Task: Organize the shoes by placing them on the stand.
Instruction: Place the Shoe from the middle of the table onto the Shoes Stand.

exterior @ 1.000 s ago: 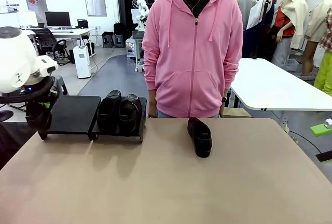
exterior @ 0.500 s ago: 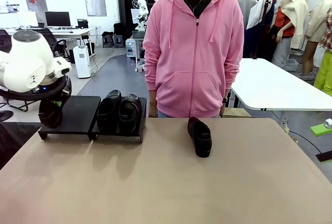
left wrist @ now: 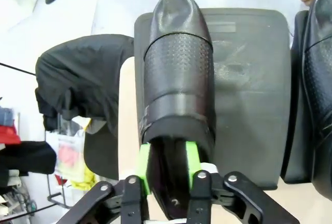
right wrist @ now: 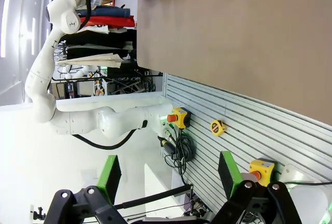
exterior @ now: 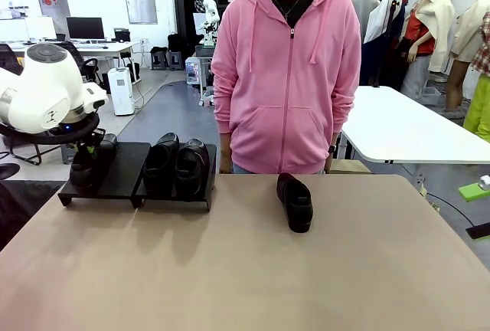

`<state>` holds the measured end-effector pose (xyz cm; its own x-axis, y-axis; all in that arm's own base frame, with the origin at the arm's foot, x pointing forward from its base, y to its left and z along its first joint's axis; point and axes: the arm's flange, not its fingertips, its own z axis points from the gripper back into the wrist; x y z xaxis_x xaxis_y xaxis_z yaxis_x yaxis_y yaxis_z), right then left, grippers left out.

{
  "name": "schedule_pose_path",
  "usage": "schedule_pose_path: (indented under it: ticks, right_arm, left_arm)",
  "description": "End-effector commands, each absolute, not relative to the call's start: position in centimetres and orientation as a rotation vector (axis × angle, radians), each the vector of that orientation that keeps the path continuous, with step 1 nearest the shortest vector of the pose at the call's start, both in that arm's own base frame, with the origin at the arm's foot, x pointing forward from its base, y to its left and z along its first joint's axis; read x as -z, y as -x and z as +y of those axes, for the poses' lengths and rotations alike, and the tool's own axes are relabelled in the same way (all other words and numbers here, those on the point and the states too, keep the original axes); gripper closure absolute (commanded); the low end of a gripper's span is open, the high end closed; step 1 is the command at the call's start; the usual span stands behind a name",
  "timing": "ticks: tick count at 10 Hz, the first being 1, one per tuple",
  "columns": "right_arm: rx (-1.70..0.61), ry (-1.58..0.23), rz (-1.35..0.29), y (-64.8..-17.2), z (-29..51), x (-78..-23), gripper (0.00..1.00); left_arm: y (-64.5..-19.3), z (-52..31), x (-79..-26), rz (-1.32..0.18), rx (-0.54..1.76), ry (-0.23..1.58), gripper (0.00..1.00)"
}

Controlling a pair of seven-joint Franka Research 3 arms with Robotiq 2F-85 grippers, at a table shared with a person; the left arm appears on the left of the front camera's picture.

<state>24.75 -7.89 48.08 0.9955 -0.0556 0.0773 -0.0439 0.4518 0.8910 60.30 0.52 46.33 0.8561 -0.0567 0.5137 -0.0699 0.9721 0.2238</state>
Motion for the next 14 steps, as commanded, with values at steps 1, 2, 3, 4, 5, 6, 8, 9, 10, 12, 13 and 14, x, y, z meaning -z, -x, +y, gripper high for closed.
schedule_pose_path:
  ticks: [1, 2, 3, 4, 5, 6, 8, 9, 10, 12, 13, 14]
  right_arm:
    - [-0.007, -1.124, -0.115, -24.9, -8.0, -48.5, 0.00]
    - [-0.007, -1.124, -0.115, -24.9, -8.0, -48.5, 0.00]
    - [-0.007, -1.124, -0.115, -24.9, -8.0, -48.5, 0.00]
    - [-0.007, -1.124, -0.115, -24.9, -8.0, -48.5, 0.00]
    - [-0.007, -1.124, -0.115, -24.9, -8.0, -48.5, 0.00]
    - [-0.007, -1.124, -0.115, -24.9, -8.0, -48.5, 0.00]
    - [-0.007, -1.124, -0.115, -24.9, -8.0, -48.5, 0.00]
    - [-0.007, -1.124, -0.115, -24.9, -8.0, -48.5, 0.00]
    - [-0.007, -1.124, -0.115, -24.9, -8.0, -48.5, 0.00]
    - [-0.007, -1.124, -0.115, -24.9, -8.0, -48.5, 0.00]
    - [-0.007, -1.124, -0.115, -24.9, -8.0, -48.5, 0.00]
    - [-0.007, -1.124, -0.115, -24.9, -8.0, -48.5, 0.00]
  left_arm:
    - [-60.6, -0.3, -45.8, -0.585, -0.021, -0.281, 0.00]
    - [-60.6, -0.4, -45.8, -0.577, -0.020, -0.283, 0.00]
    - [-60.2, -0.5, -46.1, -0.576, -0.021, -0.290, 0.00]
    - [-59.5, -0.6, -46.7, -0.574, -0.011, -0.285, 0.00]
    - [-58.3, -1.1, -47.8, -0.565, -0.008, -0.288, 0.00]
    - [-56.5, -1.6, -49.4, -0.557, 0.004, -0.271, 0.00]
    - [-52.1, -2.3, -52.7, -0.451, 0.011, -0.200, 0.00]
    - [-48.9, -2.7, -54.4, -0.416, 0.066, -0.120, 0.00]
    - [-45.2, -3.1, -55.7, -0.360, 0.142, 0.000, 0.00]
    - [-37.2, -3.3, -56.4, -0.238, 0.323, 0.192, 0.00]
    - [-33.3, -3.2, -55.6, -0.209, 0.327, 0.250, 0.00]
    - [-30.4, -2.5, -54.6, -0.253, 0.310, 0.300, 0.00]
